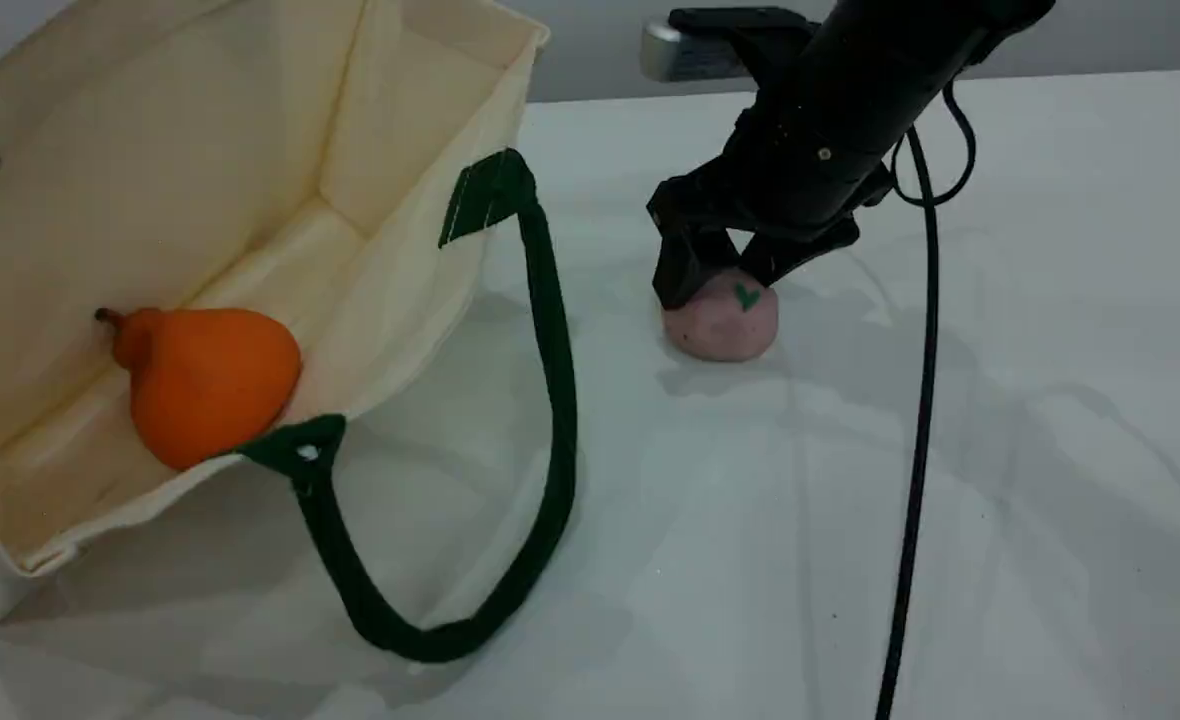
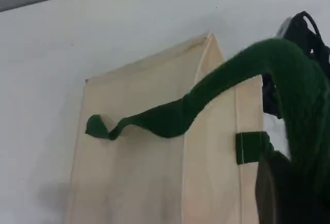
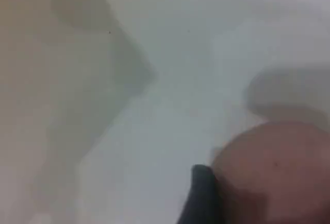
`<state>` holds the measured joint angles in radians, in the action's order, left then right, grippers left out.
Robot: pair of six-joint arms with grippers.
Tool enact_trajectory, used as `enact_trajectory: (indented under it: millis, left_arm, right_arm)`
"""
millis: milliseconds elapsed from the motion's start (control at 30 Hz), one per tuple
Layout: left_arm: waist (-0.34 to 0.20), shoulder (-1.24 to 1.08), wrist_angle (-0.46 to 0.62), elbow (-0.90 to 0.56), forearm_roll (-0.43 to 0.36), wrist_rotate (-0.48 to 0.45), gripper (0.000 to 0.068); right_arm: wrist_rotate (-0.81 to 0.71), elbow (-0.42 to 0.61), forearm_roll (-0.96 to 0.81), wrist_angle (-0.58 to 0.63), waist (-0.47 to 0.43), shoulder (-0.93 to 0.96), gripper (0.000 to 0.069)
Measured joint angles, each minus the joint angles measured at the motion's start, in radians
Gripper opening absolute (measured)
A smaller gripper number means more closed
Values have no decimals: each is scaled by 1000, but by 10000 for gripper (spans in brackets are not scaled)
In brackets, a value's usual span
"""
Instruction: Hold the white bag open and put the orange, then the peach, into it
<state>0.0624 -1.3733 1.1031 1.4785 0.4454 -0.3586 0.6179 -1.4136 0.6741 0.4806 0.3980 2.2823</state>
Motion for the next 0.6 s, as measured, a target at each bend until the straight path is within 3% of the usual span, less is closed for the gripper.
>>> enact_trajectory:
  millis: [133, 300, 500, 600]
  left_arm:
    - [0, 0, 4, 0, 0, 0, 59]
    - [0, 0, 12, 0, 1, 0, 59]
    - [0, 0, 33, 0, 3, -1, 59]
    - [0, 0, 40, 0, 3, -1, 59]
  right_arm:
    - [0, 0, -2, 7, 0, 1, 451]
    - [-3, 1, -16, 31, 0, 1, 288]
    - [-20, 1, -107, 100, -1, -22, 271]
    - [-83, 3, -204, 199, -19, -62, 189]
